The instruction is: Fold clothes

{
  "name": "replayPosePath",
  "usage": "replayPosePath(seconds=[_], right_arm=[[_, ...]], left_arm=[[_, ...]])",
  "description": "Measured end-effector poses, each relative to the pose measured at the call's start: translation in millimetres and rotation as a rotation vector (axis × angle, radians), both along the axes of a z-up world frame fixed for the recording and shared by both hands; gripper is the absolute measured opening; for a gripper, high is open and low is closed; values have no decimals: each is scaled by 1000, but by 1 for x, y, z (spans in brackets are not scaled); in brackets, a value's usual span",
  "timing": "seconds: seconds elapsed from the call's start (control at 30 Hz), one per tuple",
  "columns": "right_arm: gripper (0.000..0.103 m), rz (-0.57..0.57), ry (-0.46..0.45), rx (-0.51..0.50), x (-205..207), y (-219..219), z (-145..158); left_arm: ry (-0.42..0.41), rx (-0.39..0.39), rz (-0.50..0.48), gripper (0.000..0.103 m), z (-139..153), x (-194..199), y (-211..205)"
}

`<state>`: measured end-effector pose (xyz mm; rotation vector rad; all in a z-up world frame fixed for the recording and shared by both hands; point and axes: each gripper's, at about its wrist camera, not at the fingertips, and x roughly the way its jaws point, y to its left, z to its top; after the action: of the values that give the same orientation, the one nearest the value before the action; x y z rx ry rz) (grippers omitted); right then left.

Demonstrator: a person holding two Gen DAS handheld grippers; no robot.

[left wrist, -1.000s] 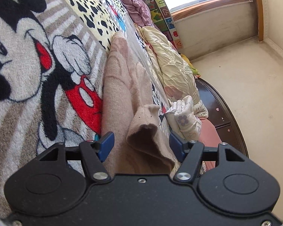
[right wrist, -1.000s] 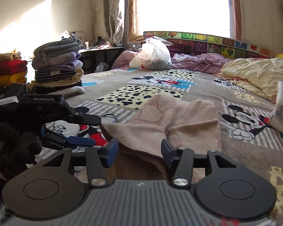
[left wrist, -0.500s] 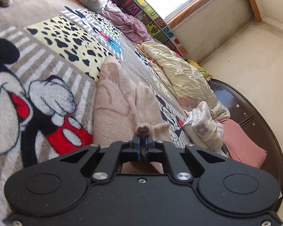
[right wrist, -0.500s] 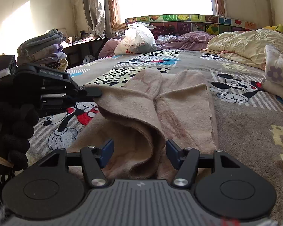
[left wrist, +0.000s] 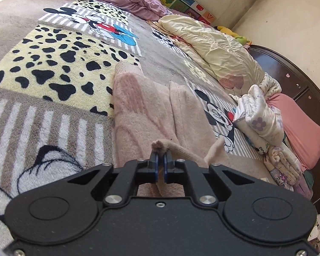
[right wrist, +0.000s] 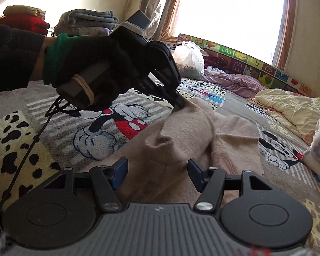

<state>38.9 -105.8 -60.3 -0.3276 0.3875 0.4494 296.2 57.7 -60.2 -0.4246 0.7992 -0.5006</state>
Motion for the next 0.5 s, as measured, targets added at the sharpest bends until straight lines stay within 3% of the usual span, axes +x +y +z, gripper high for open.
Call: replayPosePath(seconds=[0.23,0.33,0.4,0.5], right_arm=[[62,121,-94,-90,-8,18,0],[66,232,22,-91,-4,22,-6],[73,277,124,-91,3,23,-13],[74,294,127,-116,-1,23,-15]], left_arm=[[33,-29,14,2,1,7,2],[33,-8,30,2,-1,6,3],[31,70,23,2,-4,8,-5],[0,131,44,13,3,3,-7]])
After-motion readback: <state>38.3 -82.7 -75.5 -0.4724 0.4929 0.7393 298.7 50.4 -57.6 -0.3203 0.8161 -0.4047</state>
